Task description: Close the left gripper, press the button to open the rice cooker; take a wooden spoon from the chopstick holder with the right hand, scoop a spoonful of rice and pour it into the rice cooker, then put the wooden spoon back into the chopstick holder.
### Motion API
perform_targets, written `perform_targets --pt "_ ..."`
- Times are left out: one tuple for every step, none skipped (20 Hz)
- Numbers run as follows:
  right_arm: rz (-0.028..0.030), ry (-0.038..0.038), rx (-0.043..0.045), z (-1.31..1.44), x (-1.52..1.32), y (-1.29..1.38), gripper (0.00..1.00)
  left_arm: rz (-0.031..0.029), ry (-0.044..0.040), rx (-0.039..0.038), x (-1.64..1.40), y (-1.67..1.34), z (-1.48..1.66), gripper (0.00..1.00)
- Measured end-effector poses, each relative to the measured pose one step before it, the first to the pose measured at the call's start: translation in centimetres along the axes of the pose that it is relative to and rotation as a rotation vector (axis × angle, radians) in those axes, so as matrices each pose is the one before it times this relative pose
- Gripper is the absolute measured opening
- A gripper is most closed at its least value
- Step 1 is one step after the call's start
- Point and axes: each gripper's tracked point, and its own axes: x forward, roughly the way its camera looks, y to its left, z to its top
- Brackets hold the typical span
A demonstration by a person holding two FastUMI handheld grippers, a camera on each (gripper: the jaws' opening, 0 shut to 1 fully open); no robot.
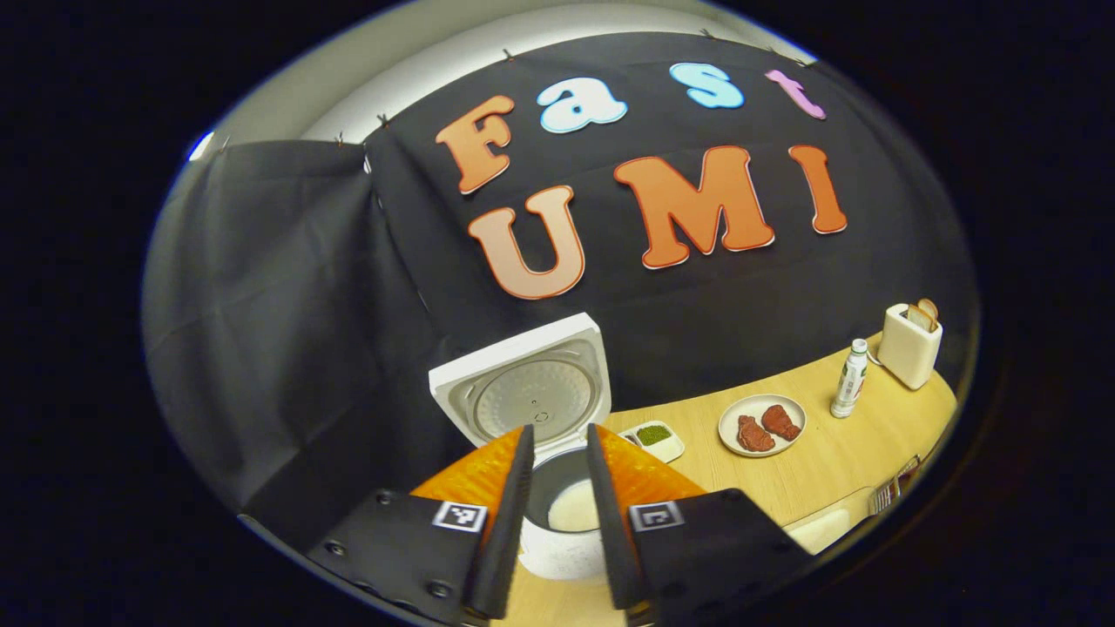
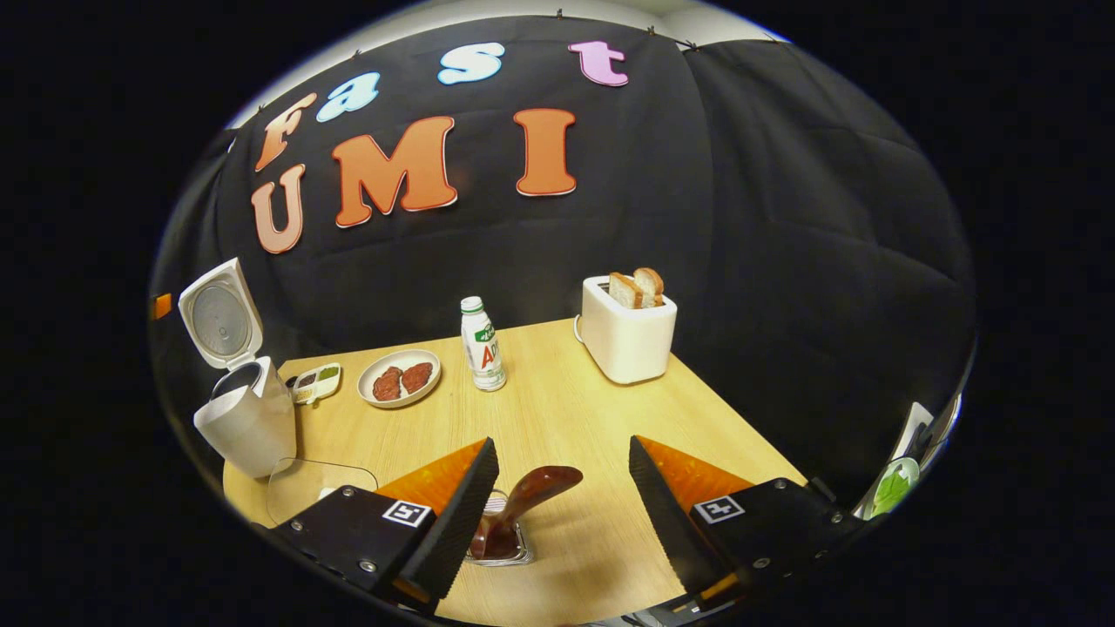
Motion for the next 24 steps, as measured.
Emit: perform_targets --pt "0.00717 0.01668 0.00920 -0.424 0.380 0.221 0.94 0.00782 -0.02346 0.02271 -0.094 -0.331 0.187 0.65" --pt "0.00574 0.02010 0.00759 -0.654 0.266 0.197 0.94 0.02314 -0.03450 0.01748 -0.705 0.085 0.624 0.79" --pt "0.00718 0.01463 0.00701 -0.420 0.290 0.220 0.94 0.01878 -0.03060 0.01267 -0.604 0.320 0.794 0.94" --pt "0.00842 0.01048 0.00732 -0.336 0.178 0.104 0.94 0.01191 -0.02692 -0.00042 -0.855 0.069 0.745 0.94" --pt "0.00871 0.00895 0.00552 -0.337 0.182 0.223 0.94 0.00957 -0.02511 -0.00998 -0.430 0.150 0.719 0.99" --pt "0.00832 0.00912 0.00385 -0.384 0.163 0.251 0.94 0.00394 -0.02541 -0.02155 -0.695 0.075 0.598 1.00" --pt "0.00600 0.00719 0.00246 -0.192 0.240 0.161 0.94 -0.00162 -0.01912 -0.02022 -0.955 -0.084 0.552 1.00" --pt "0.00639 0.00500 0.00293 -0.258 0.156 0.197 0.94 0.00236 -0.01994 -0.01716 -0.464 0.196 0.623 0.98" --pt "0.00558 0.00616 0.00380 -0.191 0.237 0.151 0.94 0.00470 -0.01095 -0.01027 -0.423 0.167 0.410 0.98" --pt "0.00748 0.00938 0.00582 -0.241 0.241 0.158 0.94 0.01214 -0.01146 -0.00612 -0.290 0.413 0.160 1.00" --pt "0.00513 0.00889 0.00804 -0.237 0.223 0.200 0.93 0.01215 -0.00378 -0.00588 -0.343 0.412 0.231 1.00" --pt "0.00743 0.00956 0.01099 -0.374 0.190 0.095 0.93 0.01204 0.00074 -0.00590 -0.478 0.227 -0.046 0.99" --pt "0.00558 0.01425 0.01742 -0.390 0.235 0.114 0.89 0.02436 0.00693 -0.00654 -0.170 0.478 -0.262 0.98" --pt "0.00389 0.01188 0.01968 -0.394 0.326 0.073 0.86 0.01726 0.01057 -0.00912 -0.255 0.440 -0.322 1.00" --pt "0.00180 0.00368 0.01601 -0.256 0.190 0.117 0.77 0.00785 0.01301 -0.01342 -0.259 0.238 -0.351 1.00" --pt "-0.00093 -0.00116 0.00931 -0.188 0.221 0.013 0.73 0.00268 0.01347 -0.00751 -0.291 0.027 -0.406 1.00" --pt "0.00399 -0.00012 0.00510 -0.151 0.246 0.097 0.65 0.00639 0.00899 -0.00155 -0.328 0.220 -0.323 0.98" --pt "0.01556 -0.00021 0.00301 -0.388 0.049 0.105 0.60 0.00768 0.00753 -0.00112 -0.141 0.380 -0.183 0.98" --pt "0.01680 -0.00180 -0.00172 -0.135 0.117 0.451 0.53 0.01653 0.01070 -0.00184 -0.113 0.333 -0.359 0.98" --pt "-0.00254 -0.01188 -0.00507 -0.023 0.011 -0.112 0.49 0.01586 0.01069 -0.00297 -0.070 0.237 -0.322 0.98" --pt "0.00034 -0.01544 0.00218 0.283 0.143 0.050 0.39 0.00240 0.01210 -0.00459 0.012 -0.157 -0.380 1.00" --pt "0.00827 -0.00424 0.01343 0.028 -0.012 0.258 0.34 0.00293 0.01037 -0.00163 -0.227 -0.075 -0.313 0.98" --pt "0.01598 0.00345 0.01786 0.007 0.156 0.499 0.29 0.00231 0.00757 0.00027 -0.281 0.054 -0.338 0.98" --pt "0.00762 0.00630 0.01265 -0.199 0.097 0.277 0.23 0.00160 0.00269 0.00209 -0.041 0.151 -0.192 1.00"
